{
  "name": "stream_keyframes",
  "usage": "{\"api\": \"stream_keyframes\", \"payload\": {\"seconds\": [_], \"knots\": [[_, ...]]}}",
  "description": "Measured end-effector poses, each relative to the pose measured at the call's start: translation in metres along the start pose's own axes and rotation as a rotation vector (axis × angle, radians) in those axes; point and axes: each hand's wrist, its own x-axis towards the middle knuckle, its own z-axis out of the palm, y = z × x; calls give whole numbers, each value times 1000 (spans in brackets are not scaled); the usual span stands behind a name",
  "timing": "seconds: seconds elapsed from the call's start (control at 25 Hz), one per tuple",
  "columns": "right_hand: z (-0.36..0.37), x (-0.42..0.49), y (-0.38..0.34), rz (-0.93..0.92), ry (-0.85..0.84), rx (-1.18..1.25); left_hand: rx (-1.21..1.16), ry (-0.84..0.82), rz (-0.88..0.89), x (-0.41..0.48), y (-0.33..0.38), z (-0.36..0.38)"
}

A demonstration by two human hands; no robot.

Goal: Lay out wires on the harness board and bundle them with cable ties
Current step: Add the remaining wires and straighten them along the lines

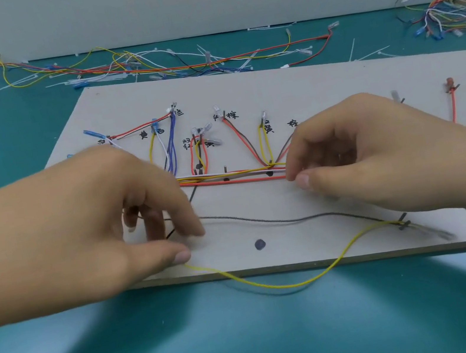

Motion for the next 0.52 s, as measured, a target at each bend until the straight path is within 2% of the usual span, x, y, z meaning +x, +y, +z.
{"api": "stream_keyframes", "payload": {"seconds": [0.08,0.16,0.24,0.4,0.52], "knots": [[3,4,-2,22,100,-21,-103,46,22,3,4,-6],[5,8,-5,68,178,-64,34,-14,105,9,3,-14],[8,12,-10,119,156,-156,176,35,89,16,-7,-24],[14,29,-23,129,146,-363,249,233,-180,26,-56,-52],[17,38,-24,154,166,-373,239,411,-385,25,-110,-78]]}}
